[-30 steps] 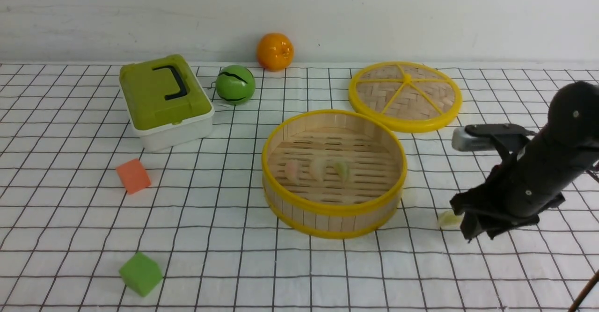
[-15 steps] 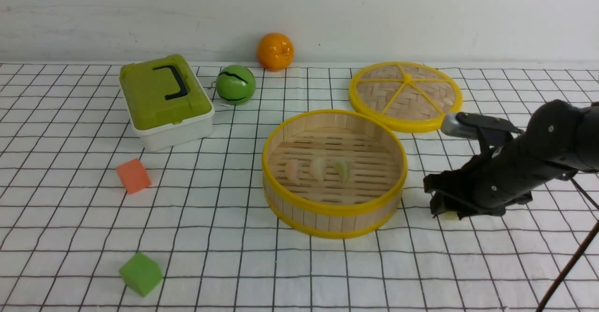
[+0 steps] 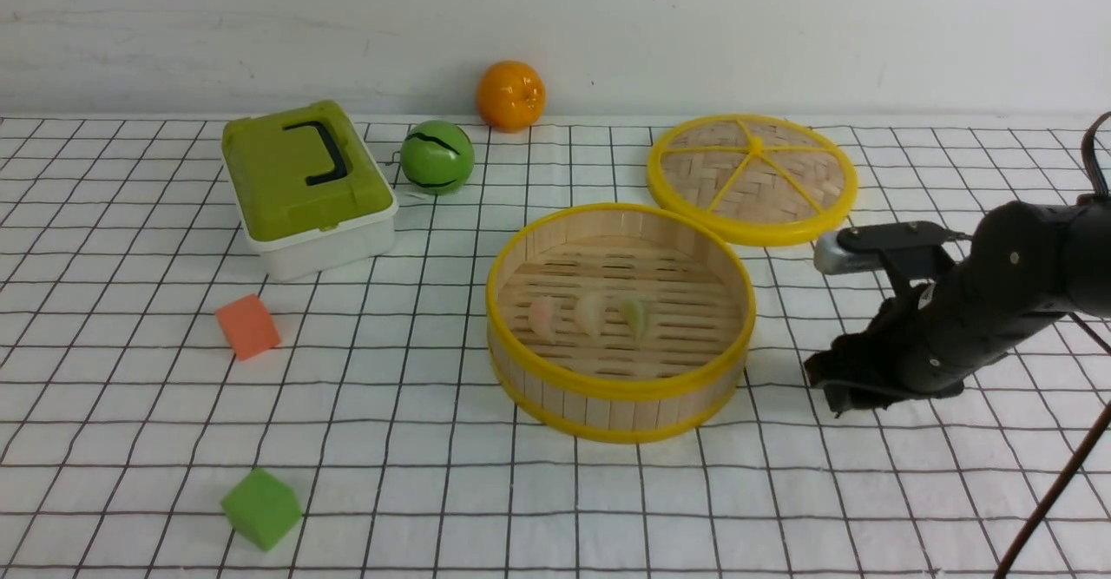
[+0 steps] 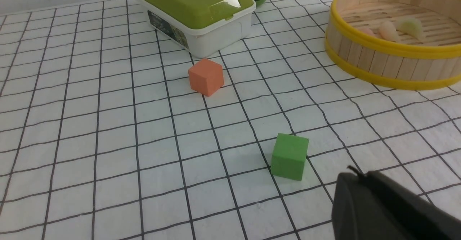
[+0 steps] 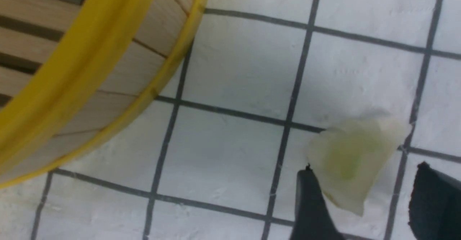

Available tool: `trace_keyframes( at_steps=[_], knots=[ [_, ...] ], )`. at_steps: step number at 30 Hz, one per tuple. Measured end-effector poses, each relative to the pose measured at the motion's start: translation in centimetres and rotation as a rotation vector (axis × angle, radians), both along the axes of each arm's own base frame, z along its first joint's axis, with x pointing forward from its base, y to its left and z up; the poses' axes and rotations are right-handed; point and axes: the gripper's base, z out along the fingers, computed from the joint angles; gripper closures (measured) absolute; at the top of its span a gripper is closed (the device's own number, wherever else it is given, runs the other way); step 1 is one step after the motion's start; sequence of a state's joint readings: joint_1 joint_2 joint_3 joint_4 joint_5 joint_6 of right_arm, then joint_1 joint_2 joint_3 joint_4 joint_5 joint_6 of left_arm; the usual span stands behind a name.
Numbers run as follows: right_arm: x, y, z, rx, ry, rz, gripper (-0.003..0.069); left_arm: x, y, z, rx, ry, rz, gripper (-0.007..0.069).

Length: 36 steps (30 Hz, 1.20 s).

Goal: Put the dumplings into the steamer on the table with the white tablecloth.
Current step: 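Reach for and grasp a dumpling lying on the table beside the steamer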

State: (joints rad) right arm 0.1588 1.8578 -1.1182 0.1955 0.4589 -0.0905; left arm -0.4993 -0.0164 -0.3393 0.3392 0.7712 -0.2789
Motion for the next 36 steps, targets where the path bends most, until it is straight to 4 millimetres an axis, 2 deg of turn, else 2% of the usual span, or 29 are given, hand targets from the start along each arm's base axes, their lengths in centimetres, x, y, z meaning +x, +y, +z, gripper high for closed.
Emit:
trace_keyframes(
  at_steps=[15, 22, 29, 36],
  knots=[
    [0.9, -0.1, 0.5, -0.001, -0.112, -0.011, 0.0298, 0.0, 0.0, 0.0, 0.001, 0.002, 0.001, 0.0606],
    [1.2, -0.1, 0.7, -0.038, -0.165, 0.05, 0.0308, 0.0, 0.0, 0.0, 0.005, 0.0, 0.003, 0.0605],
    [1.0, -0.1, 0.6, -0.056, -0.14, 0.086, 0.0311, 0.0, 0.0, 0.0, 0.007, -0.001, 0.004, 0.0599],
    [0.5, 0.2, 1.1, -0.114, -0.032, 0.265, 0.0311, 0.0, 0.1, 0.0, 0.007, 0.0, 0.004, 0.0592]
  ],
)
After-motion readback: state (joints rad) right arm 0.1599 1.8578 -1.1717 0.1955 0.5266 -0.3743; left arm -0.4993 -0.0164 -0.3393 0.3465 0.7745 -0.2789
